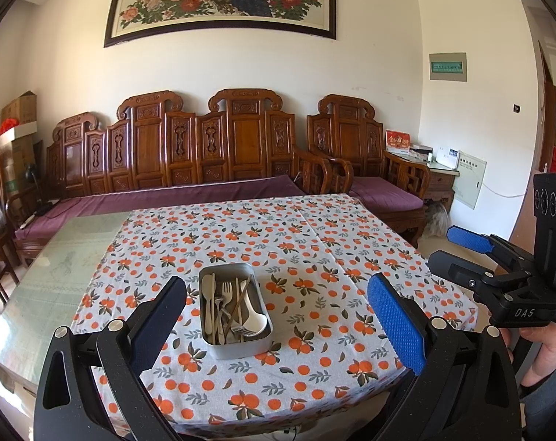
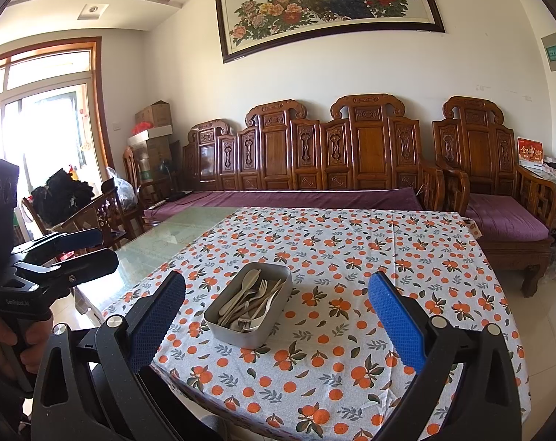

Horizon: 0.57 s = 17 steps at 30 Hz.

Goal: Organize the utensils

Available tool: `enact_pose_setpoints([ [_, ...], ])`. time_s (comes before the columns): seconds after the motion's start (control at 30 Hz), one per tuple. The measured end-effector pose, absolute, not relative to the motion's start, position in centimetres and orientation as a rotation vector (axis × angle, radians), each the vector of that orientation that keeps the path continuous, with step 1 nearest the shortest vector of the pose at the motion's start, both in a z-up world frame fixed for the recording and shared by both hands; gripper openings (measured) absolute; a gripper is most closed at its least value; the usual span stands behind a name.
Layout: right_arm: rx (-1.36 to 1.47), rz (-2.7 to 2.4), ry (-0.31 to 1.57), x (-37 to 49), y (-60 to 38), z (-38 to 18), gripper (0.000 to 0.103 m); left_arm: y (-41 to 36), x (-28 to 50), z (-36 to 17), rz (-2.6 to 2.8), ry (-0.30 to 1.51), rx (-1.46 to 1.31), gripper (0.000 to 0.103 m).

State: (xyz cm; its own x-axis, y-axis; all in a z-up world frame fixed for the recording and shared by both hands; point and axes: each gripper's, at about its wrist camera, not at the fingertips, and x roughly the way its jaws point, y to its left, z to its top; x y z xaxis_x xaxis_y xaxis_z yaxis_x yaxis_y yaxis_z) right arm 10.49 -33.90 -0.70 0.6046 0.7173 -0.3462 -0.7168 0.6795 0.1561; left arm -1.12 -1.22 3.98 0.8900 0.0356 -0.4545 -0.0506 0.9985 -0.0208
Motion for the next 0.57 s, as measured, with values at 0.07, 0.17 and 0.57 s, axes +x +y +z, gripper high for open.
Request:
enact_pose_setpoints([
  [0.07,0.002,0.830,0.401,10.49,-33.91,-0.68,0.100,-1.23,-1.12,3.97,0.046,0.472,-0.031,0.095],
  [0.17,0.002,0.830,0.401,10.49,-33.90,-0.68,0.100,-1.20,-1.15,4.02,0.045,0.472,-0.034,0.095],
  [0.57,0.002,0.829,0.400,10.46,-33.90,-0.72,0.100,-1.27,-1.16,4.13,0.045,0.472,-0.038,0.095],
])
